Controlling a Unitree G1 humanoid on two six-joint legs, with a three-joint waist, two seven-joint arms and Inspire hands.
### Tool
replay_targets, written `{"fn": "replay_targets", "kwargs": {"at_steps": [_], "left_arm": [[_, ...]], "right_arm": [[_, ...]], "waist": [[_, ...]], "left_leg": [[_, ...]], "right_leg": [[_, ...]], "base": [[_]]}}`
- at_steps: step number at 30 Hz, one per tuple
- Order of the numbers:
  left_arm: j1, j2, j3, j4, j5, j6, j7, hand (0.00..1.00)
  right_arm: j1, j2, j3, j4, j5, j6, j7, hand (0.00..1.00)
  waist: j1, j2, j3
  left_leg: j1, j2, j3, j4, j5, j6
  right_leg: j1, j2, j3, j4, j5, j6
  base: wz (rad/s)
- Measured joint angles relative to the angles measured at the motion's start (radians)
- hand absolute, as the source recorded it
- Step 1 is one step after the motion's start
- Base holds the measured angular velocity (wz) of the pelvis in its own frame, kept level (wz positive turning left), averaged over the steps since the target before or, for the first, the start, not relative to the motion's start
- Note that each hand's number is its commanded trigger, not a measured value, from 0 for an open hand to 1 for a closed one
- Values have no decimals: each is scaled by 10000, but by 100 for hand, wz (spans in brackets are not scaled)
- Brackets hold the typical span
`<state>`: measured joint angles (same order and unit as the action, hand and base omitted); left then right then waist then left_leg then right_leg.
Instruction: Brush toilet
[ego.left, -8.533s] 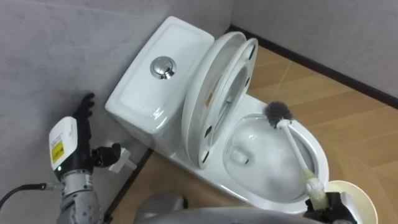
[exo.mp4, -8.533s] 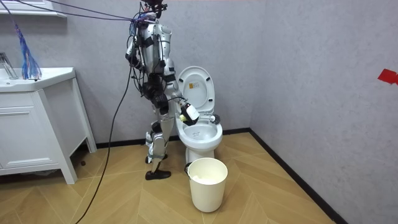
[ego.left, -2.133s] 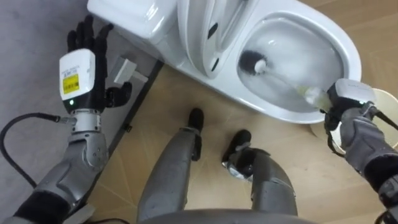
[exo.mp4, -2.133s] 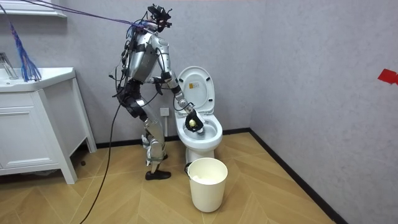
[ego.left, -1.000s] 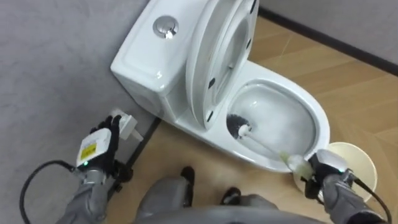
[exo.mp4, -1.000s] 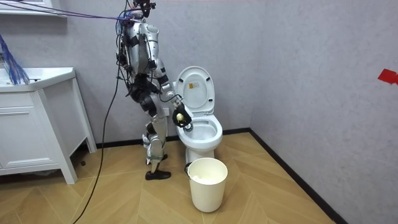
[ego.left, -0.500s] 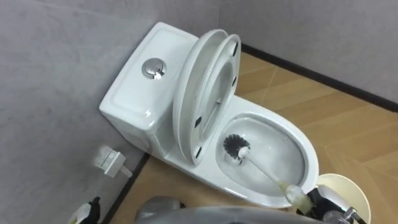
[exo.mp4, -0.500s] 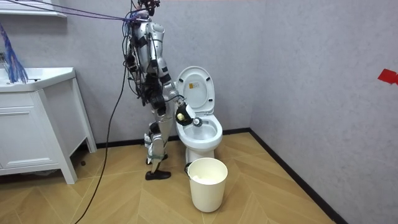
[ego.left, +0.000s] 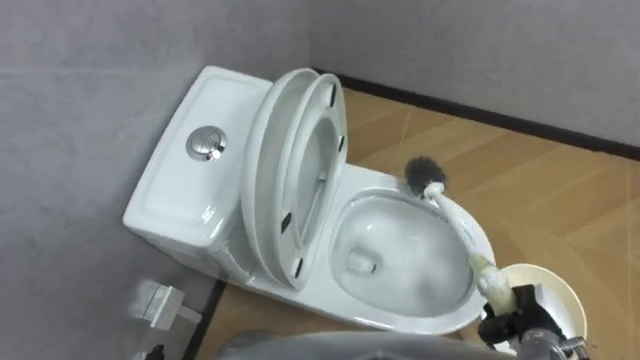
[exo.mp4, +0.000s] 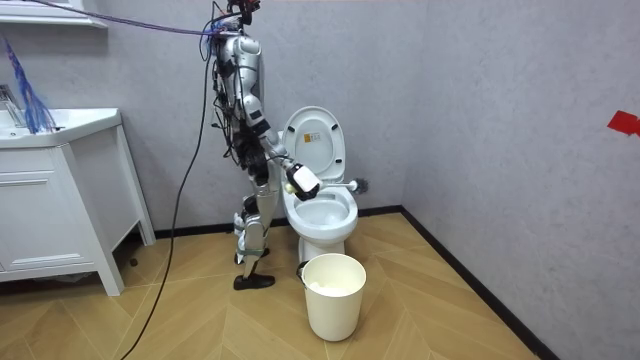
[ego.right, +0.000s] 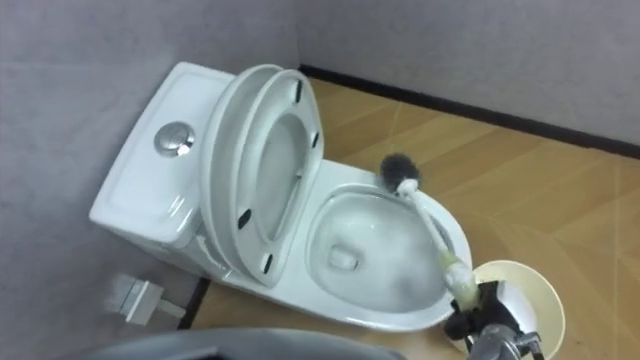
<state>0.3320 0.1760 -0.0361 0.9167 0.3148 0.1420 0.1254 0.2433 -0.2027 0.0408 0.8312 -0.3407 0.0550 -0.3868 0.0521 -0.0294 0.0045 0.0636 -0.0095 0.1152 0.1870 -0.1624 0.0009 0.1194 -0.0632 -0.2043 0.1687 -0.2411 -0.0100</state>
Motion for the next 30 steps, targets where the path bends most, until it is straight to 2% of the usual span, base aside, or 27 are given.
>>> {"fn": "replay_targets", "kwargs": {"at_steps": [3,5,9,14,21,30], "left_arm": [[-207,-1,15,45,-74,-95,1,0],[-252,-14,133,50,-82,-209,0,0],[-346,-61,349,61,-93,-230,-1,0],[-344,-80,433,127,-90,-407,-119,0],[-316,-153,516,123,-57,-369,-248,0],[-204,-153,565,479,-47,-90,-255,0]], "right_arm": [[140,115,-183,-308,328,-325,-614,100],[227,177,-349,-453,326,-415,-984,100],[353,209,-639,-644,441,-622,-1445,100],[456,350,-760,-645,1864,-874,-1651,100],[708,467,-961,-498,2804,-838,-1670,100],[472,507,-1064,925,3820,-651,-1450,100]], "waist": [[-274,110,-7],[-343,203,-30],[-582,254,-42],[-752,264,-49],[-832,374,-53],[-779,408,-47]], "left_leg": [[109,83,195,10,-176,-45],[198,167,482,6,-301,-56],[203,186,697,-22,-302,-55],[363,221,762,-31,-306,-55],[370,249,765,-57,-309,-57],[538,270,728,-272,-309,-58]], "right_leg": [[-10,134,254,23,10,-3],[-56,218,603,37,42,10],[-180,242,890,60,163,26],[-158,290,1226,69,213,12],[-178,329,1274,37,216,7],[-125,377,1225,56,222,3]], "base": [[-28],[-38],[-26],[-19],[0],[2]]}}
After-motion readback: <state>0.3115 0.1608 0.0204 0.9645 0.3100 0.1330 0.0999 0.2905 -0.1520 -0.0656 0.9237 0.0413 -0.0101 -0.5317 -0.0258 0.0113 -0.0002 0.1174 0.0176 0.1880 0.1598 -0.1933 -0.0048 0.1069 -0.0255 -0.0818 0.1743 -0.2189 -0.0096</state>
